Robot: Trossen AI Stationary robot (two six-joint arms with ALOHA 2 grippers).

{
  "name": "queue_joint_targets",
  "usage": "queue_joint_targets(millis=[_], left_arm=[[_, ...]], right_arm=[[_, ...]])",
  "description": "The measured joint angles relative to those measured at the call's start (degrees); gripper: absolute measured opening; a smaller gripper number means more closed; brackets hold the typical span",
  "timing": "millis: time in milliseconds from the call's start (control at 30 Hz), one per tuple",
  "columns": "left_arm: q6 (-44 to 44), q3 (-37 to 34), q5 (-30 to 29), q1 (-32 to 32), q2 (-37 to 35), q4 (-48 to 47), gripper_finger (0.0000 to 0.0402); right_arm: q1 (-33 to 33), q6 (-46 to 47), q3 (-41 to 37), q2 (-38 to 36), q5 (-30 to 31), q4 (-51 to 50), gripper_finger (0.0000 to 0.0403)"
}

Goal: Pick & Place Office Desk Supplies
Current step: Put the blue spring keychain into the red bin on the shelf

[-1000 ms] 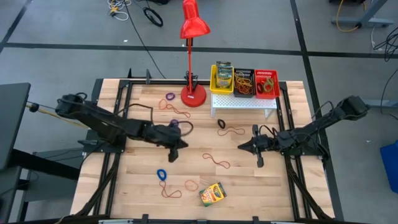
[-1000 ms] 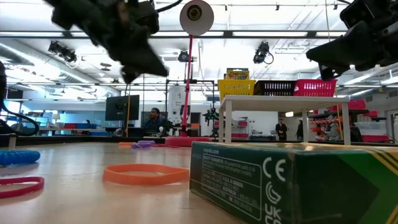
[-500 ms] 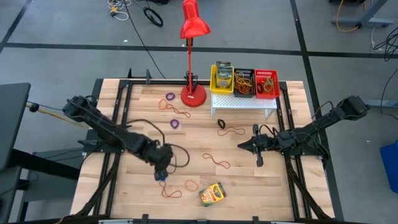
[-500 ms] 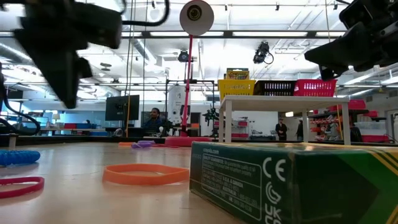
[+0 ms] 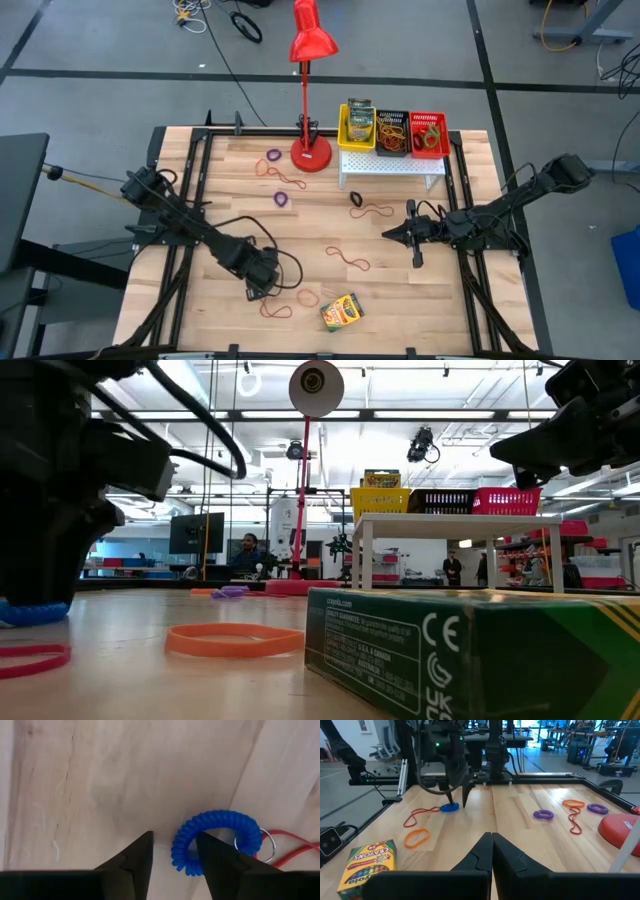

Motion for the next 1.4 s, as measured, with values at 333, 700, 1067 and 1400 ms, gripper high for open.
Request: queue_joint_targets(millis=[333, 700, 1067, 1400], left_arm=[[-0.4, -0.4, -8.9, 0.1, -3.2, 0.0, 0.0038], [8.6, -0.3, -34.0, 9.3, -2.8, 27.2, 0.0014], [30.6, -0.1, -33.5, 20.4, 18.9, 89.7, 0.0014], [30.4, 8.9, -27.2, 24.2, 28.2, 96.0, 0.0014]], right_arm=[[0.0, 0.5, 0.0, 0.0, -1.4, -1.0, 0.0007], [0.0, 7.0, 0.0, 0.0, 1.1, -4.3, 0.0007], [0.0, 19.8, 0.0, 0.0, 15.4, -10.9, 0.0056], [0.0, 22.7, 0.0, 6.3, 20.5, -7.5, 0.0174]])
